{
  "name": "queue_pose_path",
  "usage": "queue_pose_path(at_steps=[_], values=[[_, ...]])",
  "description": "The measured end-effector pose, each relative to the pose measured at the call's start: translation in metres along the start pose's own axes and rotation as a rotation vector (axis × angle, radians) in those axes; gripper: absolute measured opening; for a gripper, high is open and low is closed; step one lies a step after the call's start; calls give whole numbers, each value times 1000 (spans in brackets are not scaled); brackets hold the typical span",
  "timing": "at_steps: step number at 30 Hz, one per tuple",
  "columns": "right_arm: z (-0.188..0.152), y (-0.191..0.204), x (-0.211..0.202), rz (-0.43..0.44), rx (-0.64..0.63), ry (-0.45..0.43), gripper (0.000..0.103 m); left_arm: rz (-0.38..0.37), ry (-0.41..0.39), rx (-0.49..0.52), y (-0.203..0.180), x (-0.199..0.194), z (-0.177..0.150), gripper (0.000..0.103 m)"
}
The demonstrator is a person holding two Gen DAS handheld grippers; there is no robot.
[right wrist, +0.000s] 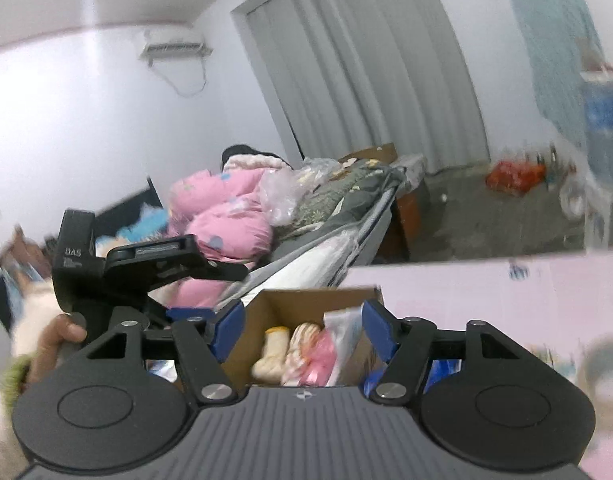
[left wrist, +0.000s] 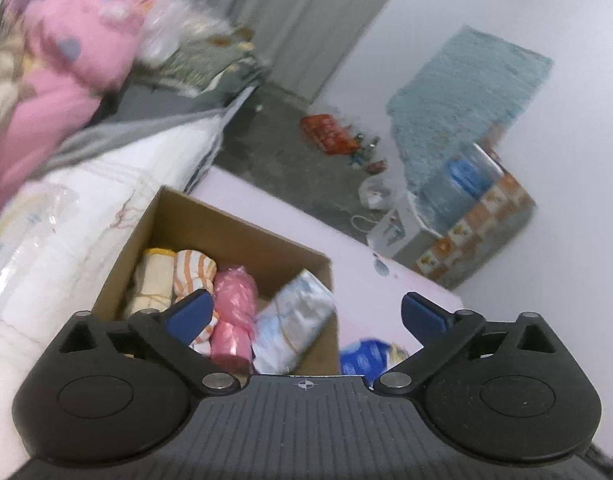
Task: Organize soft objects
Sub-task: 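Withdraw both tools from the box toward the white-and-blue towel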
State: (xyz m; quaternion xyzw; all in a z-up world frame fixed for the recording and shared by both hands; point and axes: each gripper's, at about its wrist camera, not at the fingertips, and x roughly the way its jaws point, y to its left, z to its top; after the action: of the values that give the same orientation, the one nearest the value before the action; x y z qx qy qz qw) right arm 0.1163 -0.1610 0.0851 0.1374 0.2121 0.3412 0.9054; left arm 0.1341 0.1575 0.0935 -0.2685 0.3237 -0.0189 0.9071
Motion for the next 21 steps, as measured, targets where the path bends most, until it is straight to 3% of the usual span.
queue_pose_path(at_steps=[5, 10, 14, 21], values=[[-28, -28, -67, -23, 112, -15, 46, -42, -15, 176, -29, -41, -34, 103], [-58, -51, -109, -78, 182, -8, 46, -132, 49, 294, -54, -57, -78, 103], [-73, -70, -118, -108, 228, -9, 46, -185, 67, 376, -76, -55, -115, 103], [-93, -110, -98, -75, 368, 27, 46, -179, 30, 581, -112, -24, -184, 103]])
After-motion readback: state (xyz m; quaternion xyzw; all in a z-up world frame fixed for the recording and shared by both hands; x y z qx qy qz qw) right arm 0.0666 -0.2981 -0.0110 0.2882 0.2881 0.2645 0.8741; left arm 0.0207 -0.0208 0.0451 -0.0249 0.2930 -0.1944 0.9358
